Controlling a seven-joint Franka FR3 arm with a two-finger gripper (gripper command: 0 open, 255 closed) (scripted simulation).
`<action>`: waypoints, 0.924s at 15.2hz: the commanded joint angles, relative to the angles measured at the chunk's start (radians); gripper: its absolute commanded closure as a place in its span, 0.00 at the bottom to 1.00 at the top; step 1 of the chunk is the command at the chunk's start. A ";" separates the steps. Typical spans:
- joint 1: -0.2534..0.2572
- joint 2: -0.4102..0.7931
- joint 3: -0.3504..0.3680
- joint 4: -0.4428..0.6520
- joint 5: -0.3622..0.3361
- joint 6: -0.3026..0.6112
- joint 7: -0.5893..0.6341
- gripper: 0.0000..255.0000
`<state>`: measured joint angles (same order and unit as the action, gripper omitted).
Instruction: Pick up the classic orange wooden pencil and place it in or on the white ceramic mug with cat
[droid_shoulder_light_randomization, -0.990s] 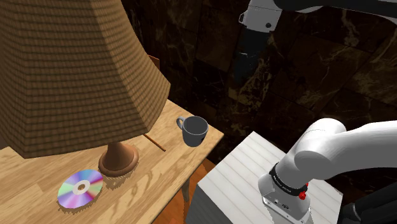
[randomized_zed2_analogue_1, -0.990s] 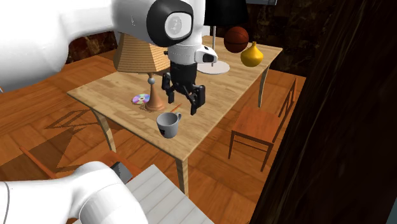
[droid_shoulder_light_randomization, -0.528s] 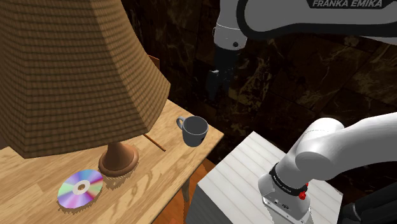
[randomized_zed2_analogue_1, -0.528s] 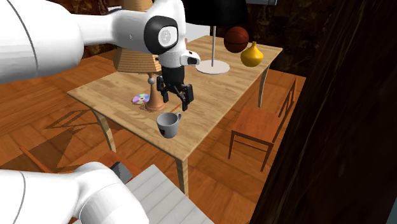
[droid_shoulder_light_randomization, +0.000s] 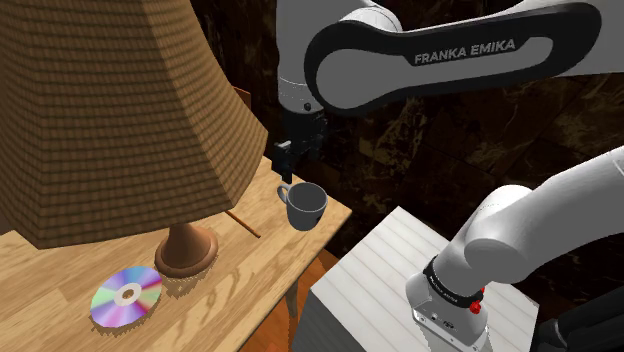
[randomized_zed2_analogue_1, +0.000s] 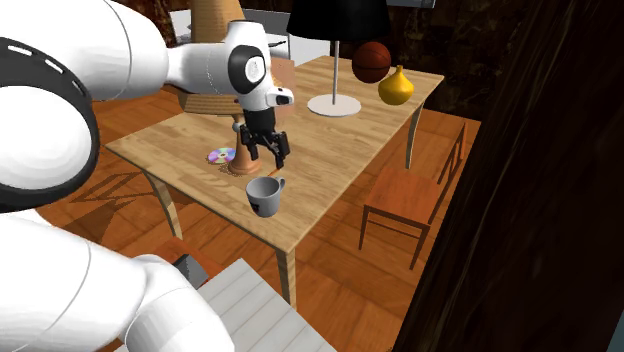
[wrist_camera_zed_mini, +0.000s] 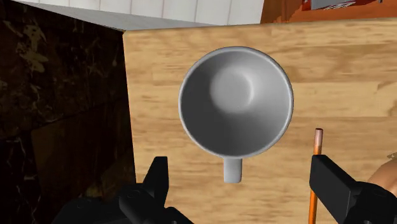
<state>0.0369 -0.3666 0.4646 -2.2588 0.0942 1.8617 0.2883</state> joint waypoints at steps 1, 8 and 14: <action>-0.002 0.070 0.049 0.028 -0.034 0.035 0.063 0.00; -0.011 0.378 0.205 0.186 -0.256 0.098 0.324 0.00; -0.015 0.347 0.225 0.251 -0.320 0.125 0.379 0.00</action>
<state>0.0203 -0.0641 0.6785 -2.0243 -0.2008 1.9933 0.6449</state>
